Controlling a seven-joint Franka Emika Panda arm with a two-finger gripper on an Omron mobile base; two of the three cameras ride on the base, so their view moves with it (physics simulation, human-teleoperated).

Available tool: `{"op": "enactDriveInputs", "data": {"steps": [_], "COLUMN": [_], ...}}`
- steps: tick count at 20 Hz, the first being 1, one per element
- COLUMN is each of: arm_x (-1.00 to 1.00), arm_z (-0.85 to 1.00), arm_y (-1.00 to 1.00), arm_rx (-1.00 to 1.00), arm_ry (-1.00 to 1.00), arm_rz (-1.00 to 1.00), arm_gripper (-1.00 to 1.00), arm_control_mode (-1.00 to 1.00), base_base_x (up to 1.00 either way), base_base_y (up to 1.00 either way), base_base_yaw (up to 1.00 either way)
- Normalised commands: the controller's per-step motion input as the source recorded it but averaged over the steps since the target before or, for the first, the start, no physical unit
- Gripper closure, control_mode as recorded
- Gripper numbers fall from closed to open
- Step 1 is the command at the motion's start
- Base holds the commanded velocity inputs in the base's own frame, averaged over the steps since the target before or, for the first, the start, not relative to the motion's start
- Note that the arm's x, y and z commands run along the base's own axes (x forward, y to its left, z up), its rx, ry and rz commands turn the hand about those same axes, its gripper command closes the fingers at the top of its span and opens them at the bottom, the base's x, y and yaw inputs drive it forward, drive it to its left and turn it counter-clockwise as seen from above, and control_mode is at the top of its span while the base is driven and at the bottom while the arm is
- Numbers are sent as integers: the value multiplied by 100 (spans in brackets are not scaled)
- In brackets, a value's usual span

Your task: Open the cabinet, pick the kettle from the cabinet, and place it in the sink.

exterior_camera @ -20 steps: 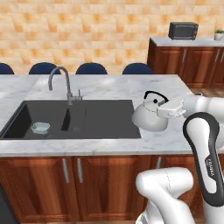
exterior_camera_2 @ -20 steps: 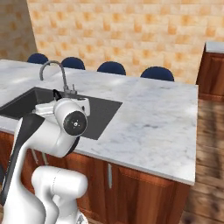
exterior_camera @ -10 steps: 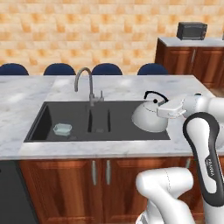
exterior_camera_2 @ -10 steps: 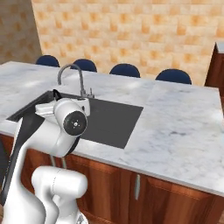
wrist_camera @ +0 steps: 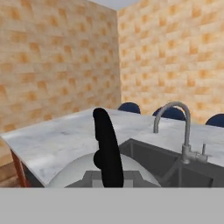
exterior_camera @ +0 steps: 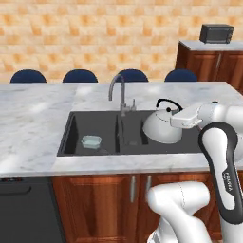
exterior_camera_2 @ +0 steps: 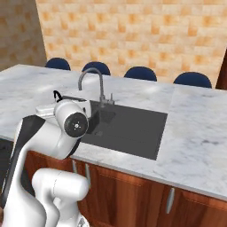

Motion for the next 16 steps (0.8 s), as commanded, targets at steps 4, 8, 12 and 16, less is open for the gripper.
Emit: {"op": "enactDriveInputs", "data": {"steps": [4, 8, 12, 16], "arm_x": [0, 0, 0, 0], "arm_z": [0, 0, 0, 0], "arm_y": [0, 0, 0, 0], "arm_rx": [0, 0, 0, 0], "arm_ry": [0, 0, 0, 0], "arm_rz": [0, 0, 0, 0], "arm_gripper": [100, 100, 100, 100], "arm_control_mode": [100, 100, 100, 100], "base_base_x": [37, 37, 37, 37], "base_base_y": [58, 57, 57, 56], "base_base_yaw": [-4, -6, -7, -7]}}
